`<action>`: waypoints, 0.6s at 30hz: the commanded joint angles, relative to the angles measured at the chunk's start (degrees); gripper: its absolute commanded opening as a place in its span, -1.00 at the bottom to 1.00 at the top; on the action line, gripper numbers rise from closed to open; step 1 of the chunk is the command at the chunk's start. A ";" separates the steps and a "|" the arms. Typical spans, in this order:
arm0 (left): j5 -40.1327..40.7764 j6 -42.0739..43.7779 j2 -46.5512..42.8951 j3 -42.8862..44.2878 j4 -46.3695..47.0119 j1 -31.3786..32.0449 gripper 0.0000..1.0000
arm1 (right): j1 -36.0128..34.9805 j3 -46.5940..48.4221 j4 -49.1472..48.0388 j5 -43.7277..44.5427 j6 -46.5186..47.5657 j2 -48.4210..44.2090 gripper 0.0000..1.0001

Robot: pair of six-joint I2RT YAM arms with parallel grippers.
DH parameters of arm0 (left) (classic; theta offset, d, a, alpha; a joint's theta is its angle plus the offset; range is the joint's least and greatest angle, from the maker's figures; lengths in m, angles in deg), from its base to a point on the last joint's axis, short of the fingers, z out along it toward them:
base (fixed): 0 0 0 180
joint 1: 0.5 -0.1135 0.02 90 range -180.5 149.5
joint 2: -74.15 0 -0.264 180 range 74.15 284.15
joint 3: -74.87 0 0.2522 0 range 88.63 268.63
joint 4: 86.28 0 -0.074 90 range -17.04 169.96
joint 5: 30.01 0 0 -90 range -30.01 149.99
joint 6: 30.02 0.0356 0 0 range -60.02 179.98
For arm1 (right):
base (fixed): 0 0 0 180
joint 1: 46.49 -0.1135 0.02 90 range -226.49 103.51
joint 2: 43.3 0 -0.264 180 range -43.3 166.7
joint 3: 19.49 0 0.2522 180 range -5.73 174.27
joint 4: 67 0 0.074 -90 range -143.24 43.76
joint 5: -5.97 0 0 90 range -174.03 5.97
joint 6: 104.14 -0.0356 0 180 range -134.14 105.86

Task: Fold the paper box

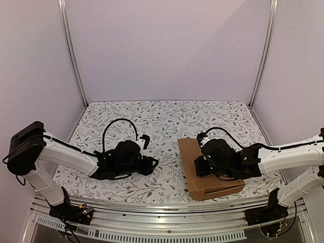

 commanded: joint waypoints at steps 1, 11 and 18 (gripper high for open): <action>-0.07 1.78 -3.54 0.58 -5.37 -1.34 -0.06 | 0.38 -4.99 -3.36 0.83 -4.31 1.03 -1.00; -6.19 6.36 -6.35 9.32 -8.45 -4.01 0.08 | 0.04 -12.47 -10.19 -3.21 -12.49 5.99 -1.00; -14.26 11.03 -0.45 22.31 -11.20 -7.03 0.22 | -0.09 -10.64 -4.35 -1.16 -10.61 -1.05 -1.00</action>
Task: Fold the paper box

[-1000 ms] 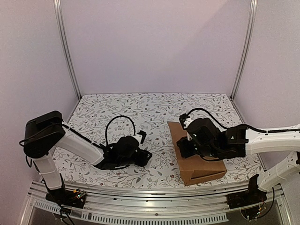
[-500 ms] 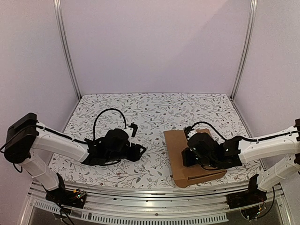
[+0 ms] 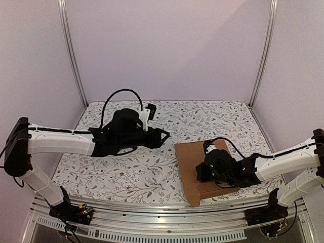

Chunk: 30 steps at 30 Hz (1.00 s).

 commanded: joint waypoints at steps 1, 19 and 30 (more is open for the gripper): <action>-7.03 4.54 4.91 8.30 -3.05 -2.62 0.23 | -0.14 0.18 11.17 -0.41 1.00 -5.51 -1.00; -27.55 10.09 40.79 54.11 -23.59 -10.53 0.26 | -0.93 12.15 59.31 -10.99 5.52 -29.86 -1.00; -36.49 10.81 57.81 73.44 -35.19 -11.77 0.26 | -1.73 7.70 64.13 -18.00 -0.71 -27.80 -0.96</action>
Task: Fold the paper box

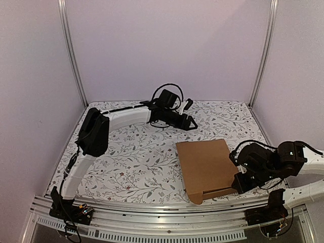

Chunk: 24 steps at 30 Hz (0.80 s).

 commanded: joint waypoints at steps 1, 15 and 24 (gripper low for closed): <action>-5.70 0.07 4.32 3.12 -6.07 -1.63 0.25 | -0.54 -3.70 1.28 -3.17 -3.33 1.24 -0.95; -7.35 -1.42 8.90 2.01 -8.16 -2.24 -0.60 | -0.57 -12.35 -11.94 1.70 -9.43 7.23 -0.99; -8.88 -0.67 6.40 -3.38 -6.12 -2.11 -0.87 | -0.24 -11.89 -15.26 13.62 -11.17 9.52 -0.97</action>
